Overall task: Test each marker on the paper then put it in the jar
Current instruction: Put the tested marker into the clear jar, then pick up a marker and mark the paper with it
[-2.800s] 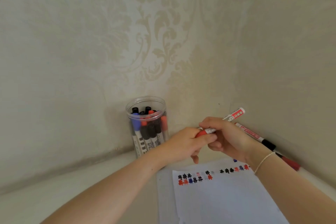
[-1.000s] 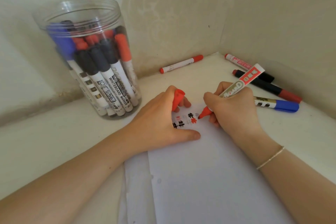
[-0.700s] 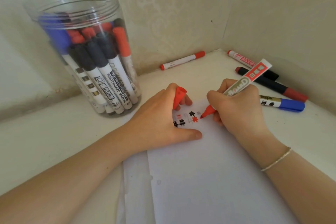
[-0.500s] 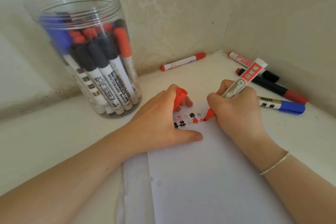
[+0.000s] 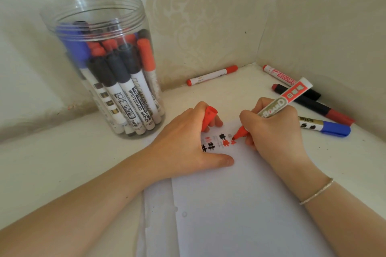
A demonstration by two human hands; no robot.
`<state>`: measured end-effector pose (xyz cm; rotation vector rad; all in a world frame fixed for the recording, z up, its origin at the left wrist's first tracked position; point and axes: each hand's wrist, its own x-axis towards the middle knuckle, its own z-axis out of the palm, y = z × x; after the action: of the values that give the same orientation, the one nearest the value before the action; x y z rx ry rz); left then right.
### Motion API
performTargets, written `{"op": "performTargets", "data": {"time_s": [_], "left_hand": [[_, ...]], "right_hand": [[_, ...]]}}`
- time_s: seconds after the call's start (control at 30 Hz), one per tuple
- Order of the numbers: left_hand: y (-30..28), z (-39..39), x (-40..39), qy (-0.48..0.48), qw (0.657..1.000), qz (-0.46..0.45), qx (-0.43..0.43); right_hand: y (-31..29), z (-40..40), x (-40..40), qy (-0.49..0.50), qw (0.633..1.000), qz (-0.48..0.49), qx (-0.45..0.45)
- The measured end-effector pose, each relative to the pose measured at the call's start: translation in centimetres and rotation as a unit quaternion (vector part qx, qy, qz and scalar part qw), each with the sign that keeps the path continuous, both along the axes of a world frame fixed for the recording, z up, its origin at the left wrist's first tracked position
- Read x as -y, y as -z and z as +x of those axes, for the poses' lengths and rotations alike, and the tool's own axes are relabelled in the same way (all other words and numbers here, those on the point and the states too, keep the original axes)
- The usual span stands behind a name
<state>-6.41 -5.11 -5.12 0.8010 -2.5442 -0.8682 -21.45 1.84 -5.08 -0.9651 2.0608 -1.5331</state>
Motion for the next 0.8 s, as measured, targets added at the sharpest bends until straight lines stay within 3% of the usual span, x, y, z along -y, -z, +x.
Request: {"op": "performTargets", "data": {"time_s": [0.17,0.27,0.4,0.5,0.6,0.8], "left_hand": [[0.0,0.0,0.0,0.006,1.000,-0.015,0.005],[0.2,0.1,0.1,0.012,1.000,-0.016,-0.006],[0.0,0.5,0.3,0.002,0.989,0.116,-0.088],[0.1,0.5,0.6,-0.013,0.983,0.136,-0.123],[0.3,0.4,0.7,-0.012,0.990,0.098,-0.097],[0.3,0.2,0.7,-0.002,0.993,0.073,-0.089]], "right_hand": [[0.1,0.1,0.0,-0.008,1.000,-0.002,-0.001],[0.1,-0.2,0.0,-0.008,0.998,-0.034,0.047],[-0.7,-0.4,-0.3,-0.036,0.981,-0.135,0.136],[-1.3,-0.3,-0.4,-0.103,0.934,-0.211,0.269],[-1.5,-0.3,-0.5,-0.145,0.885,-0.232,0.375],[-1.2,-0.1,-0.4,-0.146,0.912,-0.224,0.311]]}}
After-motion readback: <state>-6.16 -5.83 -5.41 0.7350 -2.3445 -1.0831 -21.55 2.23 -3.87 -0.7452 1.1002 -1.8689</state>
